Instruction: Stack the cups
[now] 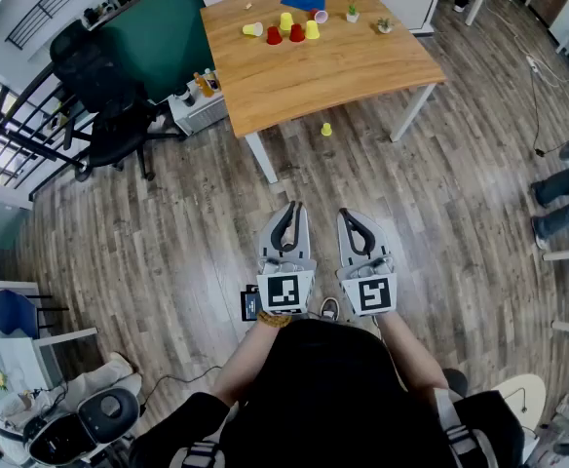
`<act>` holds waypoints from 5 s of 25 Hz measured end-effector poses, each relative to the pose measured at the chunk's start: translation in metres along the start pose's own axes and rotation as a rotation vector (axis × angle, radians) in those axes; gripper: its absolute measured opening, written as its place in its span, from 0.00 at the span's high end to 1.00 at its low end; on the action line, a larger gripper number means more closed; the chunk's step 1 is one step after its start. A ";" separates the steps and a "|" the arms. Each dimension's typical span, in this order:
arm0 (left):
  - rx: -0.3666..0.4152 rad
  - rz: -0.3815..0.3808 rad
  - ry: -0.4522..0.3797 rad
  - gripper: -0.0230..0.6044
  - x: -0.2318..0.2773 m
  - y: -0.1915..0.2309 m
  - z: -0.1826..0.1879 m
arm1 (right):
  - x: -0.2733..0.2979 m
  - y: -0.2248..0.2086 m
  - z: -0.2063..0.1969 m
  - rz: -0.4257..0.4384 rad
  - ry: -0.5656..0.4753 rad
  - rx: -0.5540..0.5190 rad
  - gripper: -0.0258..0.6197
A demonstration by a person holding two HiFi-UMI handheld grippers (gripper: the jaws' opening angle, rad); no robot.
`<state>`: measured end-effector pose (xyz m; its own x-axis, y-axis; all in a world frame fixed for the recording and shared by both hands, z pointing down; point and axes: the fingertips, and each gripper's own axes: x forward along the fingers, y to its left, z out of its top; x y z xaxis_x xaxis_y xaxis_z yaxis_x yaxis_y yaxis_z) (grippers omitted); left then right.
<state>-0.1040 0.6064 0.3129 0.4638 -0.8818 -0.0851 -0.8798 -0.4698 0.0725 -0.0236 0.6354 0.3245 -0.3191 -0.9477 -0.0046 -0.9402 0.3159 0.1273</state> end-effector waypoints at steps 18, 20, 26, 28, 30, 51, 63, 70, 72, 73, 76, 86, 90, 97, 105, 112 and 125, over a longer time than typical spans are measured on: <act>-0.006 -0.115 0.006 0.88 0.158 0.137 -0.012 | 0.189 -0.024 -0.031 -0.098 0.140 0.041 0.95; 0.001 -0.116 0.016 0.88 0.173 0.141 -0.015 | 0.201 -0.035 -0.034 -0.102 0.146 0.043 0.95; 0.026 -0.112 0.044 0.88 0.203 0.137 -0.030 | 0.226 -0.073 -0.053 -0.118 0.142 0.073 0.95; 0.029 -0.089 0.052 0.88 0.214 0.136 -0.036 | 0.236 -0.084 -0.059 -0.100 0.134 0.084 0.95; 0.042 -0.067 0.059 0.88 0.236 0.133 -0.039 | 0.250 -0.102 -0.064 -0.072 0.129 0.099 0.95; 0.115 0.288 0.121 0.88 0.397 0.173 -0.053 | 0.401 -0.286 -0.121 0.157 0.191 0.131 0.95; -0.005 0.344 0.135 0.88 0.500 0.270 -0.120 | 0.521 -0.288 -0.122 0.214 0.266 0.054 0.95; 0.009 0.296 0.217 0.83 0.566 0.307 -0.171 | 0.571 -0.299 -0.134 0.210 0.326 0.054 0.95; 0.019 0.276 0.247 0.80 0.577 0.317 -0.180 | 0.582 -0.295 -0.138 0.202 0.327 0.065 0.95; 0.026 0.271 0.263 0.79 0.579 0.322 -0.185 | 0.586 -0.292 -0.140 0.199 0.330 0.075 0.95; 0.036 0.269 0.312 0.74 0.590 0.333 -0.203 | 0.595 -0.290 -0.148 0.194 0.345 0.107 0.95; 0.005 0.330 0.452 0.59 0.648 0.363 -0.285 | 0.626 -0.308 -0.194 0.281 0.401 0.142 0.95; -0.026 0.341 0.479 0.59 0.669 0.367 -0.310 | 0.628 -0.335 -0.212 0.226 0.443 0.156 0.95; -0.046 0.357 0.514 0.57 0.694 0.384 -0.341 | 0.615 -0.358 -0.230 0.178 0.495 0.165 0.95; -0.053 0.399 0.535 0.57 0.704 0.399 -0.353 | 0.621 -0.367 -0.236 0.160 0.508 0.165 0.95; -0.073 0.381 0.526 0.61 0.700 0.397 -0.349 | 0.625 -0.372 -0.237 0.147 0.512 0.158 0.95; -0.012 0.179 0.524 0.61 0.645 0.322 -0.331 | 0.625 -0.349 -0.240 0.169 0.514 0.163 0.95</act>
<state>-0.0539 -0.1278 0.6101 0.2993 -0.8490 0.4354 -0.9499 -0.3081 0.0522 0.1340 -0.0783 0.5151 -0.4062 -0.7705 0.4912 -0.9002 0.4297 -0.0704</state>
